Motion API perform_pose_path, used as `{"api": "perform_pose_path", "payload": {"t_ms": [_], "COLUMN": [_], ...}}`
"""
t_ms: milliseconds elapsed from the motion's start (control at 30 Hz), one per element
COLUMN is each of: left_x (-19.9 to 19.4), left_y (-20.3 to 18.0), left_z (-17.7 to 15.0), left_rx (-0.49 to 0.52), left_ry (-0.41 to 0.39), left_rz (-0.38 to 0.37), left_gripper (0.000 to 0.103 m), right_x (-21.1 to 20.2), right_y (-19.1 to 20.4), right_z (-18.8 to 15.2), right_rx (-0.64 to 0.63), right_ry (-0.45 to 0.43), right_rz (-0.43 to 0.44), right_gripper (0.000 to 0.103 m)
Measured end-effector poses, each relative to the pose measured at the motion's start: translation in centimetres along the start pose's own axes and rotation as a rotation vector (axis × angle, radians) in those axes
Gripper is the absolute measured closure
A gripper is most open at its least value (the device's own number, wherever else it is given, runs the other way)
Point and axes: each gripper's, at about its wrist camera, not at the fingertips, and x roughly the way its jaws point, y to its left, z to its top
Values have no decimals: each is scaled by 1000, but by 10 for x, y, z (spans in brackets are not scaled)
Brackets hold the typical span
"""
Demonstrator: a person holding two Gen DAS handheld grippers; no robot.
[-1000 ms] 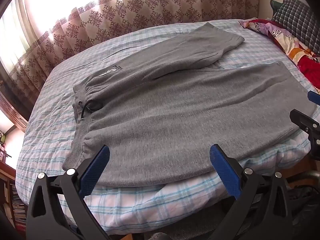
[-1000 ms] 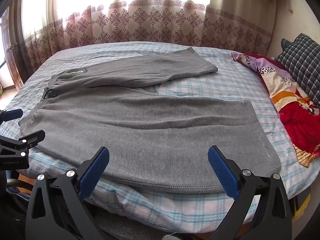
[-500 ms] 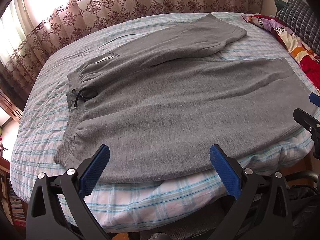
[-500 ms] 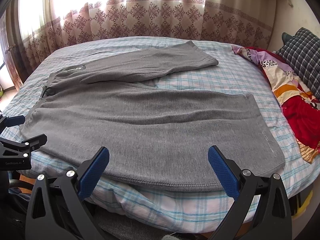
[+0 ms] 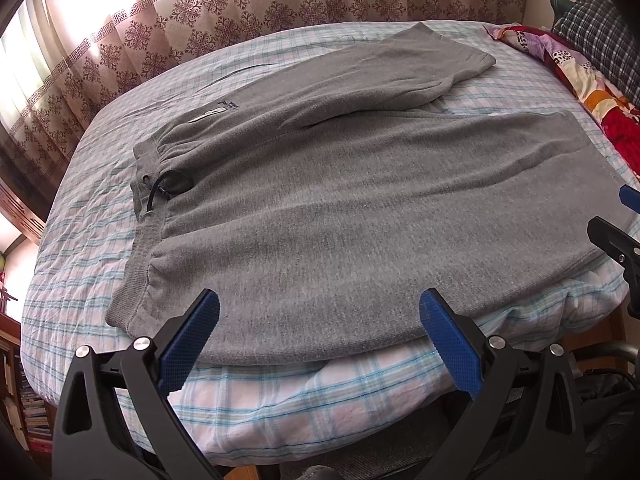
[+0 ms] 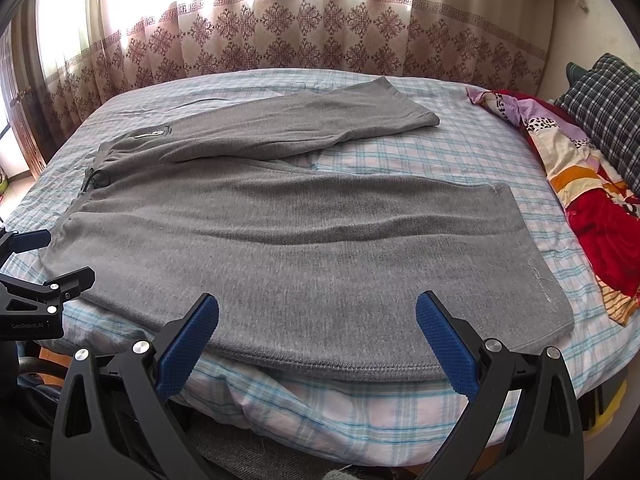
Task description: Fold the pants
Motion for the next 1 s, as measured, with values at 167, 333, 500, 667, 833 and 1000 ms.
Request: {"api": "perform_pose_path", "payload": {"t_ms": [167,333,500,667,833,1000], "left_x": [8,17,30,45,54,53], "left_y": [1,-5,-10,-12,-8,-8], "left_z": [-1,2,11,18,17,16], "left_rx": [1,34,64,52,32,30], "left_ry": [14,28,32,56,76,66], "left_rz": [7,30,47,34,21,23], "left_gripper": [2,2,2,2,2,2], "right_x": [6,15,37,55,57,54], "right_y": [-1,3,4,-1,-5,1], "right_z": [0,5,9,0,1,1], "right_rx": [2,-42,-37,-17,0,-28], "right_ry": [18,23,82,146,137,118], "right_rz": [-2,-17,15,22,6,-6], "right_gripper": [5,5,5,5,5,5]}}
